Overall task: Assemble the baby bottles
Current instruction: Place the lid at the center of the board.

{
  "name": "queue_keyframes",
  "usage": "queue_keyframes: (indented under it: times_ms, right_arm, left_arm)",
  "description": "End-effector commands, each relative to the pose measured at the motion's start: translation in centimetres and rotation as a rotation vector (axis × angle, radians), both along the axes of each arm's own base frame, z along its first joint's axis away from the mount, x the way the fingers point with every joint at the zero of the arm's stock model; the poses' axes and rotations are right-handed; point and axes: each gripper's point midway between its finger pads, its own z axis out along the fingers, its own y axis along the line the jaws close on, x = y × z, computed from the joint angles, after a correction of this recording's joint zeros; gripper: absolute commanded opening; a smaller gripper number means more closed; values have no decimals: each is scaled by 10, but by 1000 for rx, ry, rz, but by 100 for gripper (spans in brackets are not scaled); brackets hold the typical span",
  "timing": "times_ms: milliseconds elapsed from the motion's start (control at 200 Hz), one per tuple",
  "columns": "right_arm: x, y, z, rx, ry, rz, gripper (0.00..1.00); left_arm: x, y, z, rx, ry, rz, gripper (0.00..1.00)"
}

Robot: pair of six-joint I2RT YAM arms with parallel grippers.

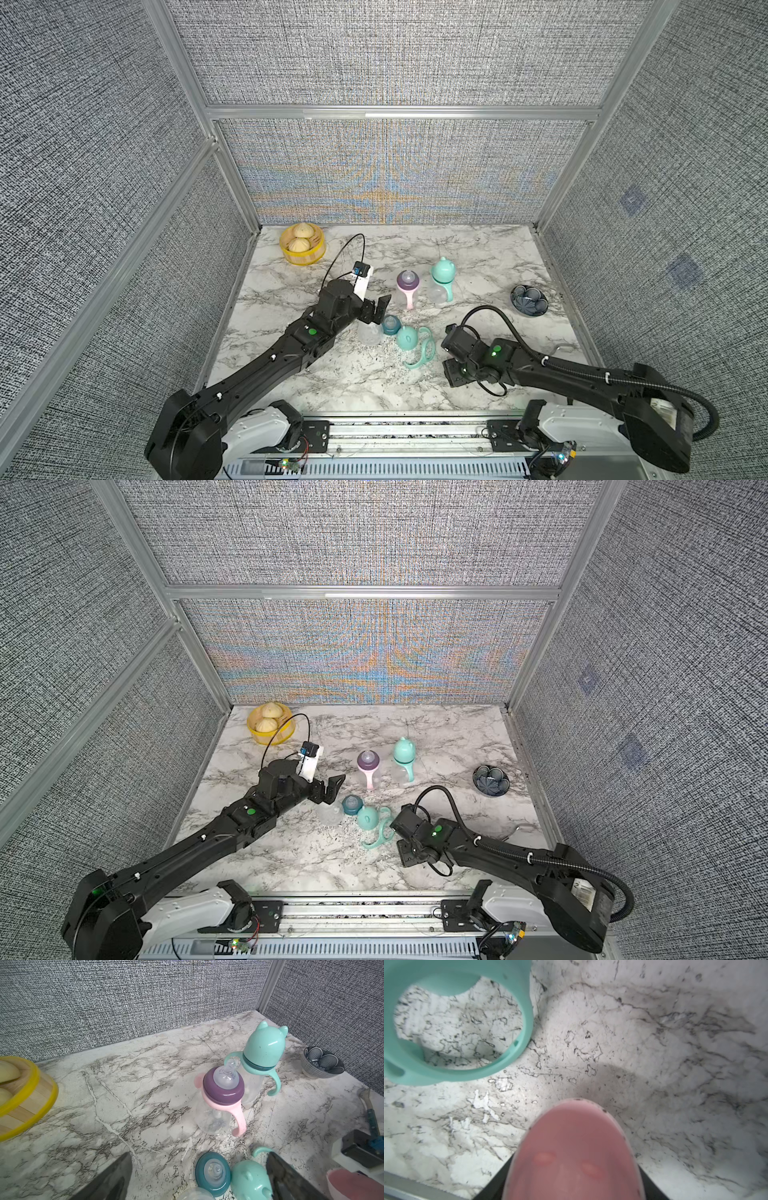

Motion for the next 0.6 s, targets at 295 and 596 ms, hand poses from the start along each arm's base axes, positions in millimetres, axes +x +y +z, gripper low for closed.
queue_keyframes:
  times_ms: [295,596]
  right_arm:
    - [32,28,94,350,-121,-51,63]
    - [51,50,169,618,-108,-35,62]
  left_arm:
    - [-41,-38,22,-120,-150,-348,100]
    - [-70,-57,30,-197,-334,-565,100]
